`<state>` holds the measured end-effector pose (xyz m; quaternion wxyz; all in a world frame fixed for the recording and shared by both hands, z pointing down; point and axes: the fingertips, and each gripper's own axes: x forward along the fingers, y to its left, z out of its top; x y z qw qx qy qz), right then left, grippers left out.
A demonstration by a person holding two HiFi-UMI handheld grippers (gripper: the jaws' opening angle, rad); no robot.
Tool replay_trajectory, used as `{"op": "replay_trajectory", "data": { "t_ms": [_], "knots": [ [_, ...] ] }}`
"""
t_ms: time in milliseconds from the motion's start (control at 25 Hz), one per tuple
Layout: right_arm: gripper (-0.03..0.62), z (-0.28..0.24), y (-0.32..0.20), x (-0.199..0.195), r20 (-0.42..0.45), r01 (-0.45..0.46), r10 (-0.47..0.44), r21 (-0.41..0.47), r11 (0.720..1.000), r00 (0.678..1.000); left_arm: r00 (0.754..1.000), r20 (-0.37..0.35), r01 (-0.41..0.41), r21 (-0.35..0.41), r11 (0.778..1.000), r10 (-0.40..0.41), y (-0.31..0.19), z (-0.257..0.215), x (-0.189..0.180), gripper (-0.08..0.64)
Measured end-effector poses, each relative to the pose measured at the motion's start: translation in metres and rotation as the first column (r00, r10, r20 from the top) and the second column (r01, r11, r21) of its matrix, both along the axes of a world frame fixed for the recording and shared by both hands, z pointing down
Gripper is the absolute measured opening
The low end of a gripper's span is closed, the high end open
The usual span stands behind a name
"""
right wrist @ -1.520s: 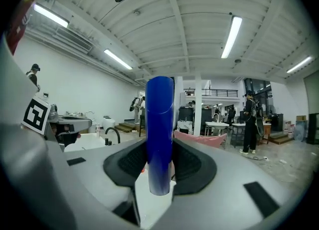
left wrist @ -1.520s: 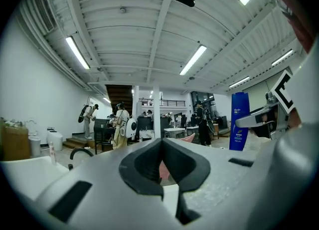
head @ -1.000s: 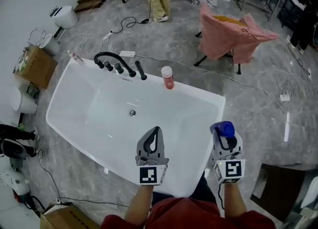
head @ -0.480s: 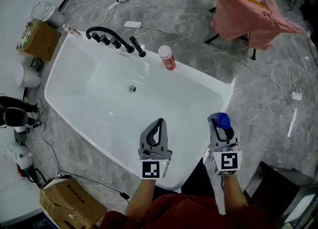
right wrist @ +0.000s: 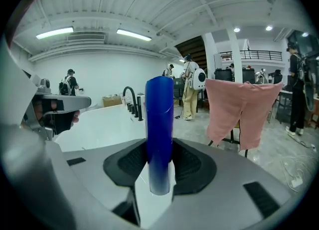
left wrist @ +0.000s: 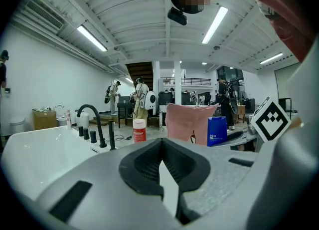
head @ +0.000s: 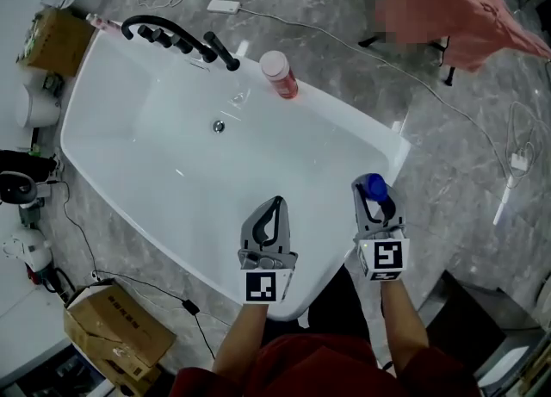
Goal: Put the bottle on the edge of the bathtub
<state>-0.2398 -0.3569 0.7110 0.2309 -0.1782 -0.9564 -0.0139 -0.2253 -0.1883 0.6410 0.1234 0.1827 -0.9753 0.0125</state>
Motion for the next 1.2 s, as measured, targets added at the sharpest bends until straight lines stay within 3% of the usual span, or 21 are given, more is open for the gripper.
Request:
{"op": "replay_trajectory", "data": {
  "t_ms": [280,600,920,1200],
  "knots": [
    [0.147,0.042,-0.001,-0.051,0.008,0.014,-0.014,0.005,1.000,1.000,0.997,-0.056,0.052,-0.004,0.999,-0.053,0.000,0.031,-0.007,0.005],
    [0.147,0.067,0.011,-0.126,0.066,0.048,-0.052,0.054,0.997,0.996,0.976,-0.194,0.096,-0.023,0.995,-0.098,0.000,0.071,-0.003,0.005],
    [0.147,0.076,0.013,-0.171,0.124,0.044,-0.053,0.073,0.996,0.991,0.971,-0.217,0.092,-0.033,0.995,-0.097,-0.007,0.078,-0.001,0.005],
    [0.148,0.078,0.008,-0.172,0.157,0.025,-0.028,0.025,0.999,0.987,0.972,-0.219,0.083,-0.021,0.996,-0.085,-0.018,0.082,-0.009,0.005]
  ]
}}
